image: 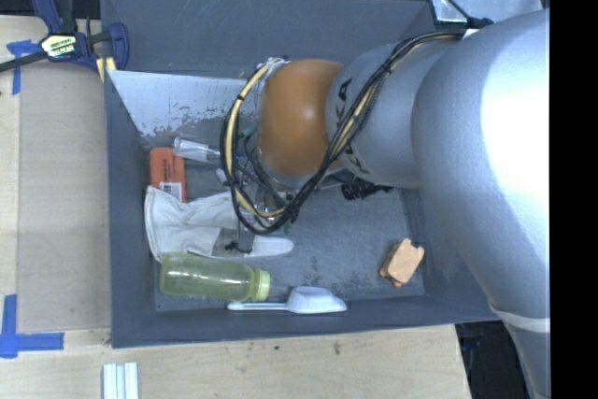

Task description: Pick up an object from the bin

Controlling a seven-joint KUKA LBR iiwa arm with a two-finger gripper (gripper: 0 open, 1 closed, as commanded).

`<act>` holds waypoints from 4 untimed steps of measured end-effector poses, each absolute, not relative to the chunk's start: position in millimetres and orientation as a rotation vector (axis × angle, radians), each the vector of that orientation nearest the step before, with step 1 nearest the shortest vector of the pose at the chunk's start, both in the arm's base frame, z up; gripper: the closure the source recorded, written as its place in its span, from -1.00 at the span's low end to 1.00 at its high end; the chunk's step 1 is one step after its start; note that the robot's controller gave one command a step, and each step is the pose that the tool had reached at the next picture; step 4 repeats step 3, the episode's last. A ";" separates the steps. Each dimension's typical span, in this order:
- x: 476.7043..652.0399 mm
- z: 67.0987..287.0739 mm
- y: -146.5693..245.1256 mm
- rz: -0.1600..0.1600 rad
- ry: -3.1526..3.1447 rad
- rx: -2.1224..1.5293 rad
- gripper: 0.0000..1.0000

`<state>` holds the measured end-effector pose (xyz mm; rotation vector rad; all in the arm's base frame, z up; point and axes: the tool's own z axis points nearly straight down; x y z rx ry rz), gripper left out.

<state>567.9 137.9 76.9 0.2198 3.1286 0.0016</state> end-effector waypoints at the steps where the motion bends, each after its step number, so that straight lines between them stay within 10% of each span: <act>1: 572.1 59.7 139.2 0.013 3.114 0.204 1.00; 4: 571.4 67.3 139.2 0.011 3.117 0.203 1.00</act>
Offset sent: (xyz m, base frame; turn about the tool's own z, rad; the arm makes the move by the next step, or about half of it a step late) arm 0.0000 0.0000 0.0000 0.0000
